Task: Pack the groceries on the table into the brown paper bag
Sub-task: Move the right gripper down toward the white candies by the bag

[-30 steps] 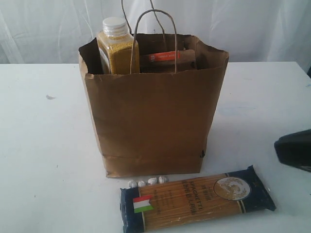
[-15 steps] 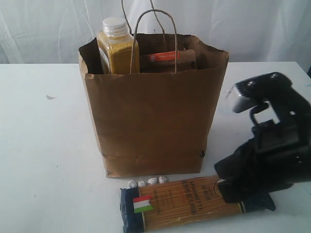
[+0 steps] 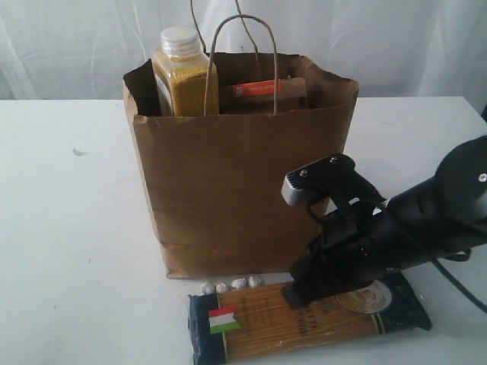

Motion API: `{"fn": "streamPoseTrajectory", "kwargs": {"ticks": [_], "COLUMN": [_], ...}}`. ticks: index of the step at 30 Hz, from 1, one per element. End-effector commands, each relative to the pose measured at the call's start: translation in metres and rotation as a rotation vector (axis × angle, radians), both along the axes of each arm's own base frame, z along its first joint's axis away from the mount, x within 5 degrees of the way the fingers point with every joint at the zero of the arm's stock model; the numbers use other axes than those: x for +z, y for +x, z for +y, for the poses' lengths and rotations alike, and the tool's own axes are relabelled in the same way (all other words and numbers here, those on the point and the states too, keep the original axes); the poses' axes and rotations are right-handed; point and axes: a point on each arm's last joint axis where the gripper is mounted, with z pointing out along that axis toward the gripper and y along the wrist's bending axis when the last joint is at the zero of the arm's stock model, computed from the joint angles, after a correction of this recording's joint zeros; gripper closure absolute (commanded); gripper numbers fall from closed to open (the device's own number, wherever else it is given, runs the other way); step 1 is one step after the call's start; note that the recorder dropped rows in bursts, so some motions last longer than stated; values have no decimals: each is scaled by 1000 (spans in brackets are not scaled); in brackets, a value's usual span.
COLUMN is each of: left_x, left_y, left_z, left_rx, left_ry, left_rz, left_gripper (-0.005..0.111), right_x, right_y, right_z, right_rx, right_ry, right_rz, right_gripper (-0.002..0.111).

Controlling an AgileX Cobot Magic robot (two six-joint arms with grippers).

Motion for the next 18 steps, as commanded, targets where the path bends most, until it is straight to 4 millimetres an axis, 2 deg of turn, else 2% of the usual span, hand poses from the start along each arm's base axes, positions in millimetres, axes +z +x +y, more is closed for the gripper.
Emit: {"fn": "streamPoseTrajectory", "kwargs": {"ticks": [1,7,12,18], "left_x": [-3,-3,-3,-3], "left_y": [0,0,0,0], "left_z": [0,0,0,0], "left_rx": [2,2,2,2], "left_ry": [8,8,8,8], "left_rz": [9,9,9,9], "left_gripper": [107,107,107,107], "right_x": [-14,-25,-37,-51], "right_y": [9,15,15,15], "right_z": [2,5,18,27], "right_rx": [26,57,138,152], "right_ry": [-36,-71,-121,-152], "right_rz": [-27,-66,-131,-146], "right_gripper": [105,105,105,105]}}
